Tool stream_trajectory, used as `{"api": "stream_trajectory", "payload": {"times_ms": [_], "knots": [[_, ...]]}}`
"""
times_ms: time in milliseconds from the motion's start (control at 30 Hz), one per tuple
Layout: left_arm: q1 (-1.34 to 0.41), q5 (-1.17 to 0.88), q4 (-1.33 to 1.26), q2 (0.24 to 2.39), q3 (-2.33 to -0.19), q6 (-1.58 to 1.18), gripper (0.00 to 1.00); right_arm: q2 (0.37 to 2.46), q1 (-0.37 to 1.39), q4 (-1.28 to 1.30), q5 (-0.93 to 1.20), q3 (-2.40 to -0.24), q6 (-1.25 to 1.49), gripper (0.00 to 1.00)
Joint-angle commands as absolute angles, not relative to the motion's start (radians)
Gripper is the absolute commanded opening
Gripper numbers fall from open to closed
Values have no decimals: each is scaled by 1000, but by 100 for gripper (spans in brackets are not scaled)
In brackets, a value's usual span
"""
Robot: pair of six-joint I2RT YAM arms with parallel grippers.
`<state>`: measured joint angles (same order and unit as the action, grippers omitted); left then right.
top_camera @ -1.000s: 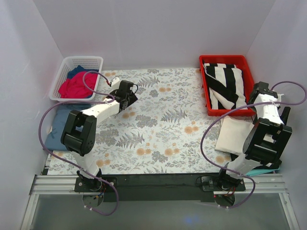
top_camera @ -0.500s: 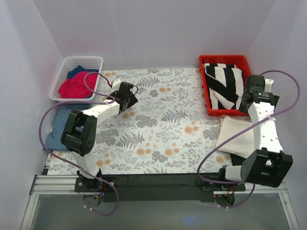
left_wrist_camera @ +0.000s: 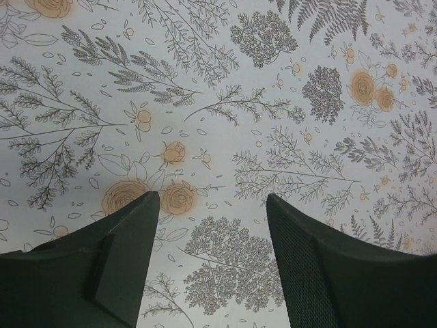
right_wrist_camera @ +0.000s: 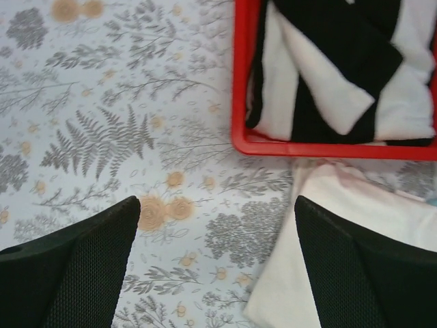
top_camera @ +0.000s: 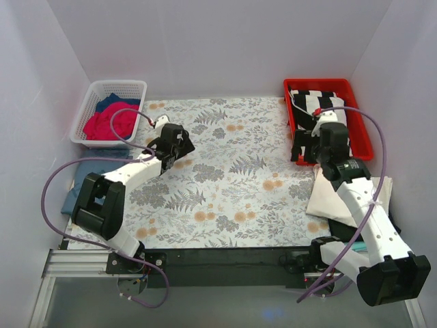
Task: Fold and stack the t-shirts
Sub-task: Neatly place the folded tshirt to the corner
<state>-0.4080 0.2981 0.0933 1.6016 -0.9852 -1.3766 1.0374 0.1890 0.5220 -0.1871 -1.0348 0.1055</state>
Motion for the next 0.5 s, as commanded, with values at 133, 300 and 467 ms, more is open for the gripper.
{"api": "stream_trajectory", "payload": {"times_ms": [133,300,467], "knots": [[-437,299,69,1439,-865,-1350,65,993,380,269,-75,-855,166,98],[-503,369,75,1371,-807,-1344,66,966,498,158,-51,-772,190,98],[-594,474,153,1321,-779,-1365,66,994,575,20,61,-721,215,98]]}}
